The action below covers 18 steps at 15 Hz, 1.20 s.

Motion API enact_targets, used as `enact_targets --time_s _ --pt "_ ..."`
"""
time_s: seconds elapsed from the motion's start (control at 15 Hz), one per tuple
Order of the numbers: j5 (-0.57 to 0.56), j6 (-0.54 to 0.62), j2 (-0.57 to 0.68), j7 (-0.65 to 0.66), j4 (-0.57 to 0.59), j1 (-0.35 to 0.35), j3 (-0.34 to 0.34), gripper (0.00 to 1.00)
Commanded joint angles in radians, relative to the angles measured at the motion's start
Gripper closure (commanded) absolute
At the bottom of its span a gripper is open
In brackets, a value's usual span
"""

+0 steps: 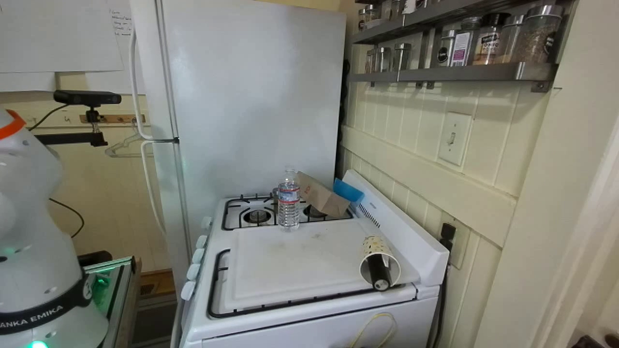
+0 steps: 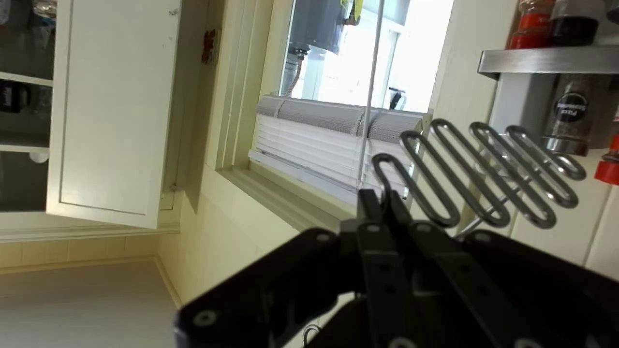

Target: Pick up the potato masher

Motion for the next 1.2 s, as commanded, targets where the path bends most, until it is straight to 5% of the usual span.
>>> enact_targets --time_s 0.0,0.6,0.67,0.8,1.13 --pt "0.020 -0.006 0.001 0.042 0.018 0.000 -0.001 0.99" --pt "0.062 -0.019 0.006 0.122 0.038 -0.002 -0.006 0.99" --pt "0.063 -0.020 0.007 0.126 0.038 -0.003 -0.005 0.69" --pt "0.063 -0.020 0.008 0.128 0.039 -0.003 -0.004 0.64" --pt "0.047 -0.047 0.012 0.115 0.043 -0.010 0.008 0.24"
